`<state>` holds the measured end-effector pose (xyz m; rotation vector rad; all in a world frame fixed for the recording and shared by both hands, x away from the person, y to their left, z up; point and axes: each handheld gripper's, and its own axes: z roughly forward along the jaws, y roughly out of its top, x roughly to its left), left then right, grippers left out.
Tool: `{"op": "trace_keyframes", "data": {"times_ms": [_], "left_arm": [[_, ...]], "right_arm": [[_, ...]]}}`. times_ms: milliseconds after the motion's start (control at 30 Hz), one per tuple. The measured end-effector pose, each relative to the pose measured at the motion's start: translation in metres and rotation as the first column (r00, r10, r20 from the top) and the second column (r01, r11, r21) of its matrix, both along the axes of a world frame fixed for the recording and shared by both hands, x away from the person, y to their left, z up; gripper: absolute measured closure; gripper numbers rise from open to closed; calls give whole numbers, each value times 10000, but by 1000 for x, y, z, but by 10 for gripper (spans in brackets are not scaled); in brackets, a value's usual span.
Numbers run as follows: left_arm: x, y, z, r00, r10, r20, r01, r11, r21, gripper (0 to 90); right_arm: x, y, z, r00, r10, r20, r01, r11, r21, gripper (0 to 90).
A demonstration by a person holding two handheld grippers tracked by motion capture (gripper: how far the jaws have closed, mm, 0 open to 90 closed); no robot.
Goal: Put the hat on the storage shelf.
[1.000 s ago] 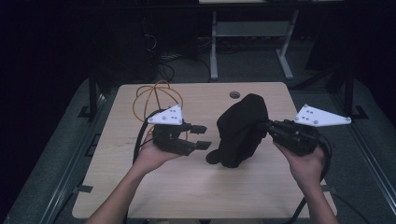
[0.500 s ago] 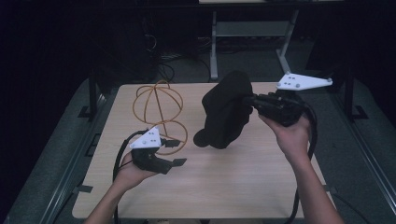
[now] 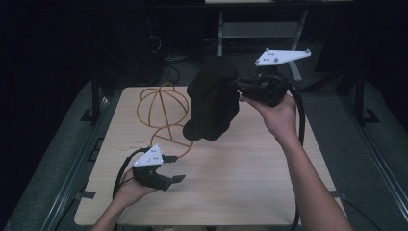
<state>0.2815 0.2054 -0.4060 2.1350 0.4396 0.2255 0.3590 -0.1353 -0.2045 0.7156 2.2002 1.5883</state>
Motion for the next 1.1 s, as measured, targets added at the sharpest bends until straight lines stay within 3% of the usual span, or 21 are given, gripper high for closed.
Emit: {"op": "trace_keyframes", "data": {"times_ms": [333, 633, 833, 1100], "left_arm": [[-4, 0, -6, 9999, -162, 48, 162, 9998, 121, 290], [0, 3, -9, 9998, -179, 83, 177, 9994, 297, 288], [1, 3, -14, 9996, -264, 61, 261, 9986, 453, 284], [-2, -3, -16, 9987, -470, 220, 452, 9959, 778, 284]], "right_arm": [[16, 34, 21, 9988, 493, 10, -492, 9978, -434, 864], [32, 65, 29, 9963, 852, -77, -855, 9944, -614, 864], [46, 85, 35, 9928, 1193, -123, -1200, 9890, -871, 863], [69, 118, 39, 9871, 1511, -533, -1573, 9772, -1424, 862]]}}
